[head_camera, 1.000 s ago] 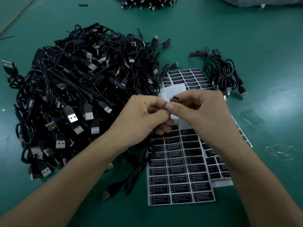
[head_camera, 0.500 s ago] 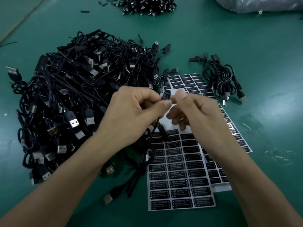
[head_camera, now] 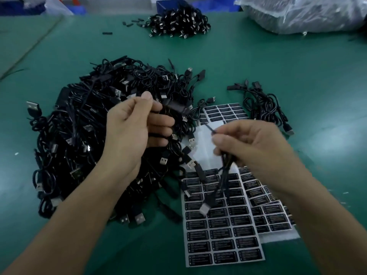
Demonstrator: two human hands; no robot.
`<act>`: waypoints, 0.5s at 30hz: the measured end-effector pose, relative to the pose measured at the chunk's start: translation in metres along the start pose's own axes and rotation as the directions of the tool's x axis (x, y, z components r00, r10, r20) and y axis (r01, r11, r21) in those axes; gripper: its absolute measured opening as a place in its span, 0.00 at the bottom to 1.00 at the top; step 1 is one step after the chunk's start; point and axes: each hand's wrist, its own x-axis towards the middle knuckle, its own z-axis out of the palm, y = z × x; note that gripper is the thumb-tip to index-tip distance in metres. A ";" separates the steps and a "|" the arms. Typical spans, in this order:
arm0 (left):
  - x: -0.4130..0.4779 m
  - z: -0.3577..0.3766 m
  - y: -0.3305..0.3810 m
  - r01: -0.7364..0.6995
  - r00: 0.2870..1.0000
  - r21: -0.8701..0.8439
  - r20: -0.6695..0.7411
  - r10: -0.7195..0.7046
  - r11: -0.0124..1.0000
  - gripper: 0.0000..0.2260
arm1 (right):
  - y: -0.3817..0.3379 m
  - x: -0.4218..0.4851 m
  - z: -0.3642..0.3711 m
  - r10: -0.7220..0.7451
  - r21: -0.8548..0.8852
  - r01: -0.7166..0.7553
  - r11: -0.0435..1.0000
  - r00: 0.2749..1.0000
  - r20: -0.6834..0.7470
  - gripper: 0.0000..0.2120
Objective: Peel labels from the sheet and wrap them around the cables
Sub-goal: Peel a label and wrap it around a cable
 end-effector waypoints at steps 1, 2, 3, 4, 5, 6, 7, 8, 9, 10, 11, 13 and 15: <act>0.000 -0.001 0.000 0.015 1.000 -0.020 0.003 -0.015 1.000 0.14 | 0.003 0.008 -0.013 0.000 -0.002 -0.001 1.000 0.996 -0.087 0.04; 0.001 -0.001 0.001 0.024 1.000 -0.032 0.008 -0.023 0.999 0.13 | 0.007 0.016 -0.026 0.010 -0.011 -0.012 1.000 0.985 -0.175 0.02; 0.001 -0.002 0.001 0.027 1.000 -0.034 0.012 -0.026 0.999 0.12 | 0.011 0.027 -0.041 0.017 -0.041 -0.029 0.999 0.964 -0.266 0.05; 0.001 -0.001 0.001 0.026 1.000 -0.027 0.014 -0.026 0.999 0.11 | 0.016 0.037 -0.055 0.028 -0.074 -0.058 0.996 0.935 -0.353 0.07; 0.000 -0.001 0.001 0.023 1.000 -0.016 0.013 -0.023 1.000 0.10 | 0.020 0.049 -0.070 0.031 -0.112 -0.087 0.990 0.903 -0.428 0.07; 0.000 -0.001 0.001 0.020 1.000 -0.006 0.009 -0.020 1.000 0.09 | 0.024 0.060 -0.083 0.029 -0.150 -0.117 0.982 0.872 -0.489 0.07; 0.000 0.000 0.000 0.017 1.000 0.003 0.005 -0.017 1.000 0.09 | 0.027 0.071 -0.095 0.022 -0.192 -0.146 0.971 0.847 -0.531 0.08; 0.001 0.000 0.000 0.015 1.000 0.008 -0.001 -0.015 1.000 0.09 | 0.030 0.081 -0.105 0.016 -0.230 -0.175 0.957 0.827 -0.562 0.09; 0.001 0.000 0.000 0.014 1.000 0.009 -0.008 -0.014 1.000 0.09 | 0.031 0.090 -0.112 0.008 -0.268 -0.200 0.942 0.816 -0.578 0.09; 0.001 0.000 0.001 0.013 1.000 0.005 -0.015 -0.013 1.000 0.09 | 0.033 0.098 -0.116 -0.005 -0.302 -0.210 0.930 0.813 -0.582 0.10; 0.001 0.000 0.001 0.013 1.000 -0.003 -0.022 -0.013 1.000 0.09 | 0.033 0.105 -0.117 -0.014 -0.334 -0.221 0.916 0.815 -0.579 0.10; 0.002 -0.001 0.002 0.015 0.999 -0.014 -0.028 -0.016 1.000 0.09 | 0.034 0.117 -0.115 -0.048 -0.409 -0.240 0.880 0.813 -0.580 0.11; 0.002 -0.002 0.002 0.020 0.999 -0.021 -0.031 -0.020 1.000 0.10 | 0.032 0.124 -0.107 -0.076 -0.485 -0.265 0.833 0.814 -0.575 0.17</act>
